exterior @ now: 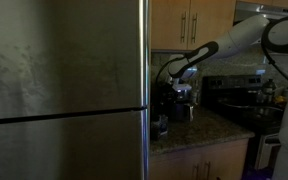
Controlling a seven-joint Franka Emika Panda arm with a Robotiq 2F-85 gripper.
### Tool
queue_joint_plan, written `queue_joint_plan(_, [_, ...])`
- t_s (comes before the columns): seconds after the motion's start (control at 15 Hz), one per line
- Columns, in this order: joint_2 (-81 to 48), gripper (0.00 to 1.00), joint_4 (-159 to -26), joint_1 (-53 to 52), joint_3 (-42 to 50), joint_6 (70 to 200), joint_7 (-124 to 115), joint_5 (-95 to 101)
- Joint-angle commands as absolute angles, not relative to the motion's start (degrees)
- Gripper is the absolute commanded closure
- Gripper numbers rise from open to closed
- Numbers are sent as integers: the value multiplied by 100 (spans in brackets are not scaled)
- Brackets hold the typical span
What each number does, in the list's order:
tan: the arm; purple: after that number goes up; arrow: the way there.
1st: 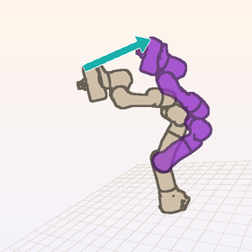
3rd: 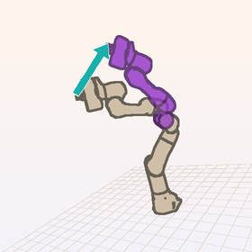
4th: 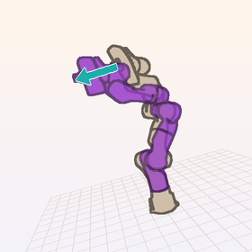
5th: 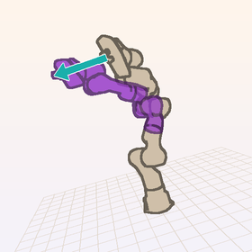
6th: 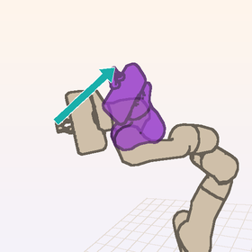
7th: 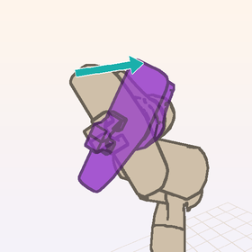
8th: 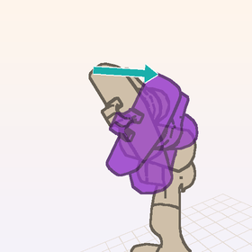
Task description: Move the salt cellar from the right end of the countertop to the left end
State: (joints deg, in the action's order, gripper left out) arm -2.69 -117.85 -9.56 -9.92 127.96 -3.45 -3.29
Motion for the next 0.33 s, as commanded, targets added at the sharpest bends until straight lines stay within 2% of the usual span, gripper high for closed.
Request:
queue_joint_plan(0.0, [1038,0,-12361,-931,-953,12071,-231,-136])
queue_joint_plan(0.13, [1643,0,-12460,-931,-822,11602,301,-619])
queue_joint_plan(0.2, [967,0,-12061,-947,-943,11857,-135,-329])
queue_joint_plan(0.27, [1216,0,-12109,-944,-925,11747,-78,-376])
